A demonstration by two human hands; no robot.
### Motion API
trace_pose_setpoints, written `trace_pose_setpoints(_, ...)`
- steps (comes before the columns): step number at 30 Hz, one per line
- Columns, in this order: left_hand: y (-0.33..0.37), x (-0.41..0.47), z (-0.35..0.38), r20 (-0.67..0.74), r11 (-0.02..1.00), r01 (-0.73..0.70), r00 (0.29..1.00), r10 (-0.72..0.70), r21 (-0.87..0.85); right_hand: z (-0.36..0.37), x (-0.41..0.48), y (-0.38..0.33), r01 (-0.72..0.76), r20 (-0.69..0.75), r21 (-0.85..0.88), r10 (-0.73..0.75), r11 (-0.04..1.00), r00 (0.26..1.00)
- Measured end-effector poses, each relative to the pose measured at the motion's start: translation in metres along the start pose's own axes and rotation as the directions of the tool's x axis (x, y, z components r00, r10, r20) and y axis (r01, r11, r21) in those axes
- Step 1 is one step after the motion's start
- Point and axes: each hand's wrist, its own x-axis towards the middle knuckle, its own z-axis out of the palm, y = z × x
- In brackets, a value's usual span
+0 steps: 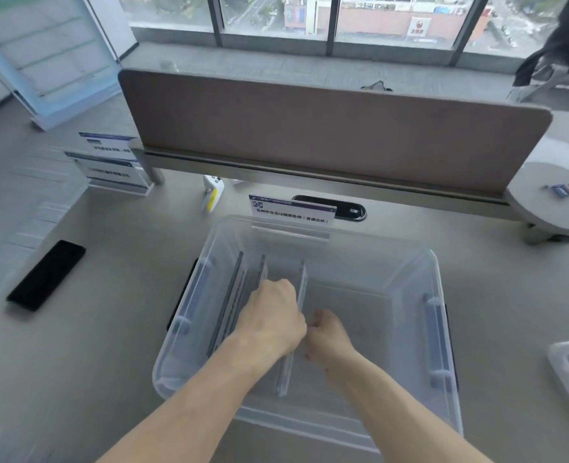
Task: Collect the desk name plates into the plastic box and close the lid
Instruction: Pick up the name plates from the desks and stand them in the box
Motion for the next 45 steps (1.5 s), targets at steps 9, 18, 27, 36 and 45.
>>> trace_pose_setpoints(9,-0.010,0.030,0.023,-0.014,0.995,0.019,1.000,-0.018,0.103,0.018,0.038,0.017,-0.069,-0.008,-0.008,0.069,0.998,0.998)
trace_pose_setpoints(18,-0.018,0.034,0.021,0.010,0.964,-0.009,1.000,0.007,0.267,0.028,0.028,0.010,-0.080,0.108,0.066,0.072,0.995,0.992)
trace_pose_setpoints(27,-0.026,0.033,0.028,-0.030,0.961,-0.023,0.999,0.032,0.277,0.027,0.034,0.020,-0.050,0.167,0.116,0.030,0.992,0.985)
trace_pose_setpoints(36,-0.022,0.029,-0.025,-0.256,0.981,-0.143,0.951,0.173,0.131,0.000,0.007,-0.016,0.197,-0.030,0.039,-0.196,0.980,0.980)
trace_pose_setpoints(45,0.001,0.061,-0.136,-0.308,0.906,-0.357,0.856,0.415,0.228,-0.110,-0.038,-0.129,0.579,-0.138,0.021,-0.571,0.815,0.809)
